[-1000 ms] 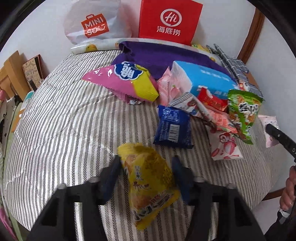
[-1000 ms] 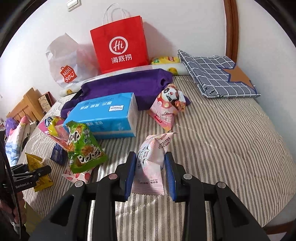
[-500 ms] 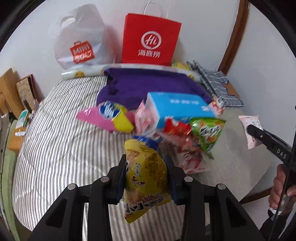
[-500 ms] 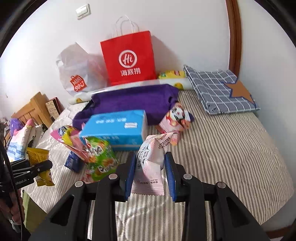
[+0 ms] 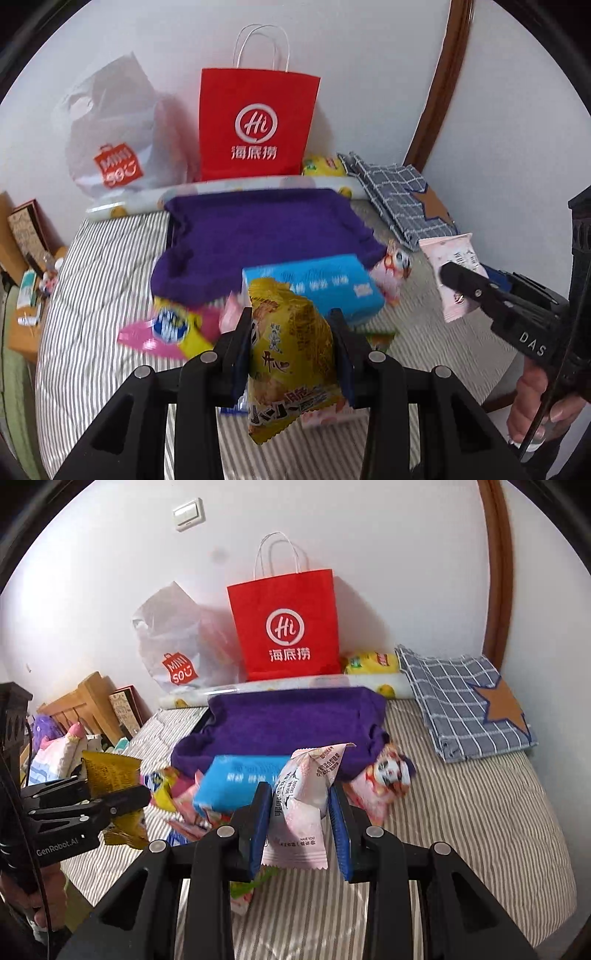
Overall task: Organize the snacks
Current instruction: 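Carry both bags onto the purple towel and open both tools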
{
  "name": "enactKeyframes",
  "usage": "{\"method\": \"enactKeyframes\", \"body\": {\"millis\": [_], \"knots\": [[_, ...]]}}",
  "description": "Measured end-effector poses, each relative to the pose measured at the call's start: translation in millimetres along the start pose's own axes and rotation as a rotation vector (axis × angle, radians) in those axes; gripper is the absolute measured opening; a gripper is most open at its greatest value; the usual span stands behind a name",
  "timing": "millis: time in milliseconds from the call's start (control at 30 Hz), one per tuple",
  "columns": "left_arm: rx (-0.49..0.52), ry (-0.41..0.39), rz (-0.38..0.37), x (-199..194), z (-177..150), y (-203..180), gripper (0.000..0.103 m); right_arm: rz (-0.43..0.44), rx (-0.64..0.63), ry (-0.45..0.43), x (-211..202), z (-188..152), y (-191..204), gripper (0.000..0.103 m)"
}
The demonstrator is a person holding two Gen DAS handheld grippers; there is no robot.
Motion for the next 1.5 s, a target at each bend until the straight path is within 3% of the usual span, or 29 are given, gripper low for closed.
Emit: {"method": "enactKeyframes", "body": {"millis": [967,1500], "knots": [[0.003,-0.017,0.037,69.1,120.4,86.1,0.037,0.021,-0.058,-0.038,109.0,126.8,28.6,0.032],[-0.036,0.073,0.018,156.3,119.2,137.1,0.037,-0.006,0.011,0.087,209.3,128.1,-4.6,0.032]]}}
Point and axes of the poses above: each gripper's, at about its wrist camera, not at the fingertips, and x roughly the way its jaws point, y to its left, z to its top, the point moved 8 cm from there along x, roughly the way its jaws point, and after that the axes turned 15 degrees about x, right-handed, at the moved point
